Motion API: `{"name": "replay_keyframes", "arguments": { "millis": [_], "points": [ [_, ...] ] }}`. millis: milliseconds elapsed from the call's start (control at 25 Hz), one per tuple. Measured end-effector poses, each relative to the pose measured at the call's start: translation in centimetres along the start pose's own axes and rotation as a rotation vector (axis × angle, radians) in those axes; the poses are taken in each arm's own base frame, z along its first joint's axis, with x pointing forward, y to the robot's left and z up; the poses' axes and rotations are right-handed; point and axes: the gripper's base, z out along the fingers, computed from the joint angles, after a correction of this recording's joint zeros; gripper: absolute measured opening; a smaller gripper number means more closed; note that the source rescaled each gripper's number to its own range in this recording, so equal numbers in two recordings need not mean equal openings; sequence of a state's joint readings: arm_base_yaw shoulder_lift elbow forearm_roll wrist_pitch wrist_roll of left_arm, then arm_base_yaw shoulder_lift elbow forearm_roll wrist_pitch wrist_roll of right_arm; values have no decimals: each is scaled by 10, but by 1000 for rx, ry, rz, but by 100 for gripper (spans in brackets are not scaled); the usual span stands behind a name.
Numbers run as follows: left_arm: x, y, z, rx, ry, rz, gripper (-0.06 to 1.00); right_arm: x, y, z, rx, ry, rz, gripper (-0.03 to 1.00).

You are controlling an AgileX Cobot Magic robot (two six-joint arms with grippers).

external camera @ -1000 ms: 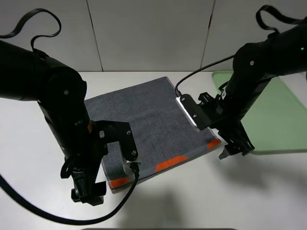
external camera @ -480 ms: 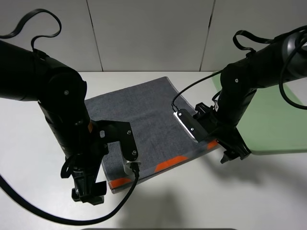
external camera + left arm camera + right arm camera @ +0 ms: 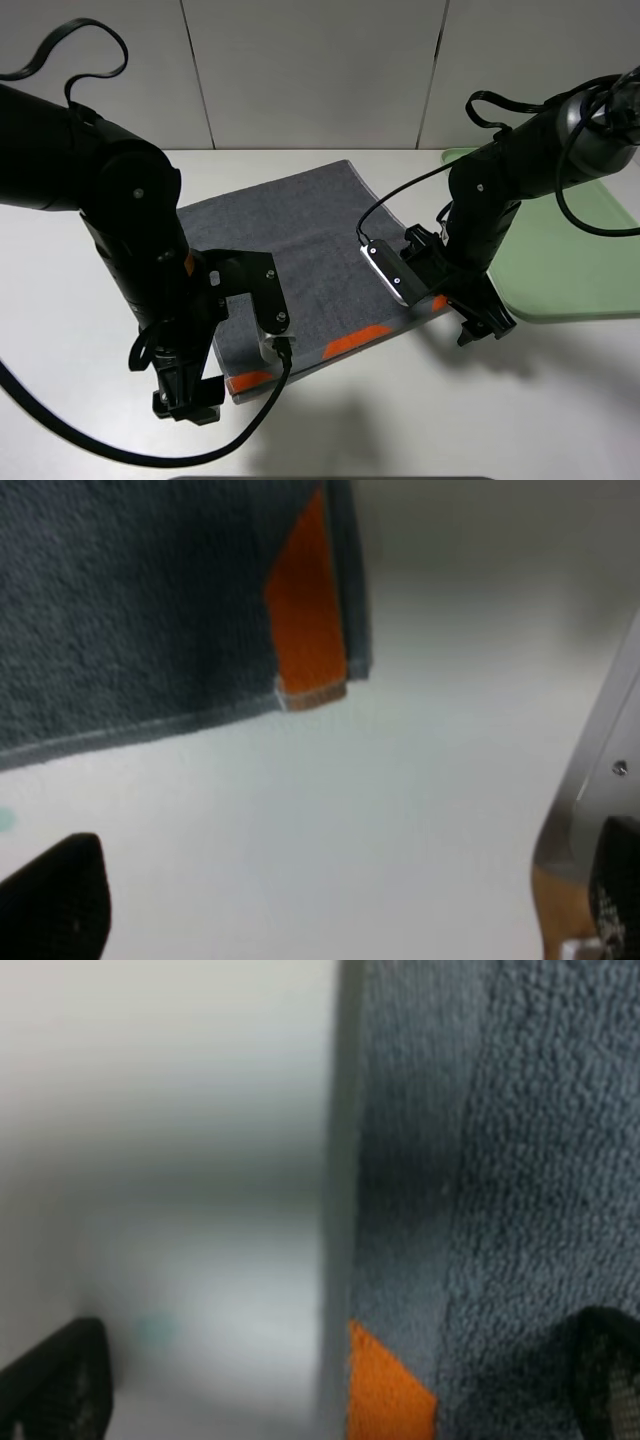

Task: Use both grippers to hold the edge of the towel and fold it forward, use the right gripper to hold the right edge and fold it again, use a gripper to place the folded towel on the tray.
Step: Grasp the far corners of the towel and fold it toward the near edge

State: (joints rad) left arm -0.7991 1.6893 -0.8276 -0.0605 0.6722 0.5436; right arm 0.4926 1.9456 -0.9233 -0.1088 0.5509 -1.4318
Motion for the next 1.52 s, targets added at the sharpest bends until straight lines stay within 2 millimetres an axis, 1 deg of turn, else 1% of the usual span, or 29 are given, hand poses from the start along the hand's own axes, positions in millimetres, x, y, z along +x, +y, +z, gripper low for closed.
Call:
{"name": "replay_keyframes", "arguments": {
  "millis": [240, 1000, 1320, 1520],
  "points": [
    [-4, 3, 5, -18, -26, 0, 95, 0, 0, 0, 0, 0, 19, 100],
    [-19, 9, 5, -70, -175, -59, 93, -1, 0, 0, -2, -7, 46, 100],
    [-35, 17, 28, -23, -124, -89, 92, -2, 0, 0, -4, -27, 82, 100],
    [-38, 18, 34, 0, -111, -108, 91, -3, 0, 0, -4, -35, 95, 100]
  ]
}}
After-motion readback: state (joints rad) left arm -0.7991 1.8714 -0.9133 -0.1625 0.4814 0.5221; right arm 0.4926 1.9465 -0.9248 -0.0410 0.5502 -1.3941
